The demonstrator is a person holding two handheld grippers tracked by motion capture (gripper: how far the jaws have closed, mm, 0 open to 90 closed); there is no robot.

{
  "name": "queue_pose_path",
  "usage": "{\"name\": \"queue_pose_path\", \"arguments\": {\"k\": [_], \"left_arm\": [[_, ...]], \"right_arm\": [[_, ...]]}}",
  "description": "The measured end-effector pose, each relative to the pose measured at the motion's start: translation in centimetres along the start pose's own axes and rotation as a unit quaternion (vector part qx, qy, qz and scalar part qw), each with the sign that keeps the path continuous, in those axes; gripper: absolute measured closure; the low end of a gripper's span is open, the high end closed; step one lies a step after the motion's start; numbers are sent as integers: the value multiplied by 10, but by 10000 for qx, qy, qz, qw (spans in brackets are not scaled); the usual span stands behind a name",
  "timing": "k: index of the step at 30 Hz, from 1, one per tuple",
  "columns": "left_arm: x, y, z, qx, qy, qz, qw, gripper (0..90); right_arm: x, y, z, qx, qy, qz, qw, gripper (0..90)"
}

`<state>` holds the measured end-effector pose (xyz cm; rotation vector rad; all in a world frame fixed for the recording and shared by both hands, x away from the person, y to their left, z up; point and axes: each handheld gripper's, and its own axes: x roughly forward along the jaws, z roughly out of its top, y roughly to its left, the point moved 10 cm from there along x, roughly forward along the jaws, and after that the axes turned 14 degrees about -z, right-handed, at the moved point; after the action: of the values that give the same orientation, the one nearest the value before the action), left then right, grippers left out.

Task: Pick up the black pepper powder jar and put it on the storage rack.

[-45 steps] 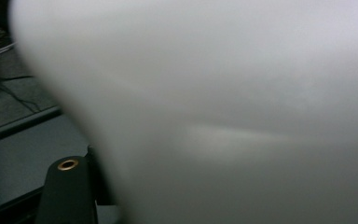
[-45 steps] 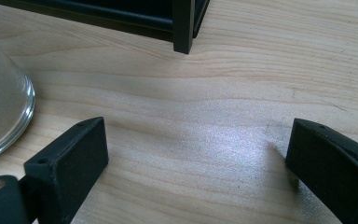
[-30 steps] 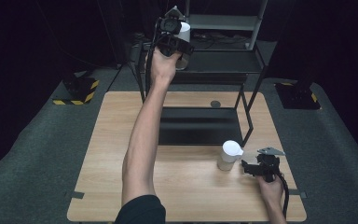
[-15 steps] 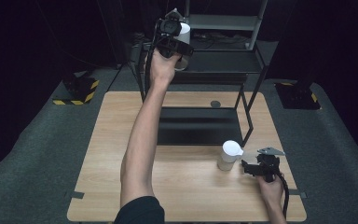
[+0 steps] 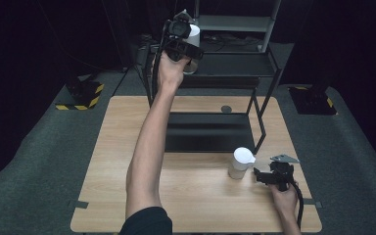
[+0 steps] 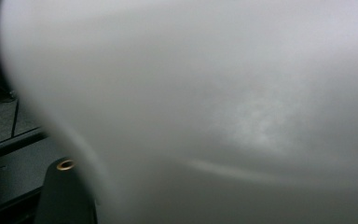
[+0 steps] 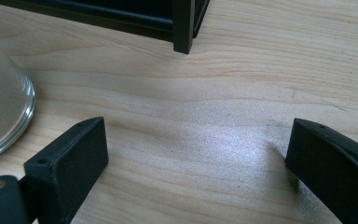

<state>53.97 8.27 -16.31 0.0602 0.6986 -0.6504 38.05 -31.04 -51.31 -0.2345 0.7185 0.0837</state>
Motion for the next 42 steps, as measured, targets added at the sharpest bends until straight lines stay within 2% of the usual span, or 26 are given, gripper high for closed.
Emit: {"name": "queue_pose_path", "arguments": {"k": [3,8,11,14,30,42], "left_arm": [[2,1,0,-15,46,1,10000,284],[1,0,-3,-12,-35,74,10000,161],[0,-1,-4,12,-70,149,9999,118],[-2,-1,-6,3,-110,135,9998,94],[-13,-7,-16,230,-194,36,9995,47],[-24,-2,-33,249,-314,-35,9992,48]], "right_arm": [[0,0,0,1,0,0,10000,49],[0,0,0,3,-1,1,10000,48],[0,0,0,2,-1,1,10000,49],[0,0,0,3,1,1,10000,48],[0,0,0,2,1,1,10000,48],[0,0,0,-1,6,-1,10000,44]]}}
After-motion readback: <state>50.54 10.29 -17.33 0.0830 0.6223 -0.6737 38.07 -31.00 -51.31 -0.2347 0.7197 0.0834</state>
